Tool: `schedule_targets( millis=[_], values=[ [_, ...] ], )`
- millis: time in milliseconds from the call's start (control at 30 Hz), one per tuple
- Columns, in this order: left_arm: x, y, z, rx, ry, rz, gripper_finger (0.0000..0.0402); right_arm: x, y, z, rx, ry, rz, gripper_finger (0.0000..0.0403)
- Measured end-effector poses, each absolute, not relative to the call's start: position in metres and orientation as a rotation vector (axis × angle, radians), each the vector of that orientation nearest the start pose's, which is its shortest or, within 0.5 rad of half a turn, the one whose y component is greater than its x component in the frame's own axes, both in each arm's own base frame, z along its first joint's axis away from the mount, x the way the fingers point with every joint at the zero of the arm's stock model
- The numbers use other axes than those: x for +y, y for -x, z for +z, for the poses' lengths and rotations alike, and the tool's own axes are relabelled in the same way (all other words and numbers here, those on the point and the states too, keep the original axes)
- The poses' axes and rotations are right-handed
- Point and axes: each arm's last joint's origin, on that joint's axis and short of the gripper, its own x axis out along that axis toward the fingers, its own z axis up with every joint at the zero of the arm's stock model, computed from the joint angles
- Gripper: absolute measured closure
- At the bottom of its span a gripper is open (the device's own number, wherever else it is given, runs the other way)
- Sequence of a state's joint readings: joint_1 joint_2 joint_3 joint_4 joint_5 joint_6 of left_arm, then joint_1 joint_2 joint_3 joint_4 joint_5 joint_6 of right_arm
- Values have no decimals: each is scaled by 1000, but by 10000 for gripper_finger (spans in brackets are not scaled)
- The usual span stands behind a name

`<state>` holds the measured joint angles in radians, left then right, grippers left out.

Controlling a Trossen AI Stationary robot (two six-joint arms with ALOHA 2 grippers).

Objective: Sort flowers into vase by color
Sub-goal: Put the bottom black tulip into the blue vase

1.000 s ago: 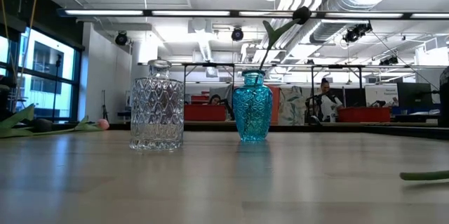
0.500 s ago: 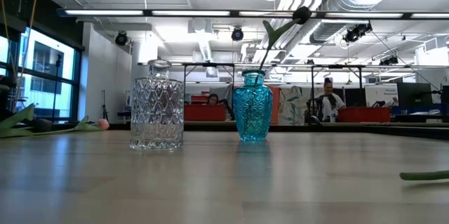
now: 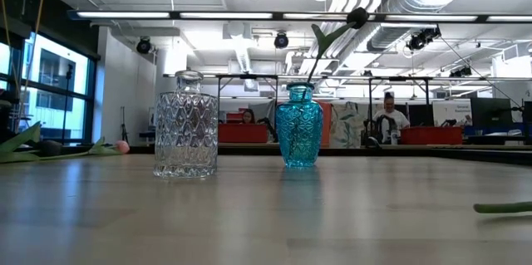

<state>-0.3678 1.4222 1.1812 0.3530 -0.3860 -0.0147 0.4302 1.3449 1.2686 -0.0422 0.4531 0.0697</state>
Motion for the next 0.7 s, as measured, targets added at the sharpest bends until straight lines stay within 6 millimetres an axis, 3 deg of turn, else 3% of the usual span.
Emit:
schedule_targets(
  millis=[233, 533, 700],
  values=[
    [-106, -315, 382, -125, 46, 45, 147, 114, -281, 390, 112, 5, 9, 403],
    [-103, -317, 378, -83, 24, -22, 147, 112, -300, 377, 133, 10, 12, 403],
    [-98, -296, 385, 6, -64, 18, 147, 110, -294, 382, 132, 8, 24, 403]
  ],
)
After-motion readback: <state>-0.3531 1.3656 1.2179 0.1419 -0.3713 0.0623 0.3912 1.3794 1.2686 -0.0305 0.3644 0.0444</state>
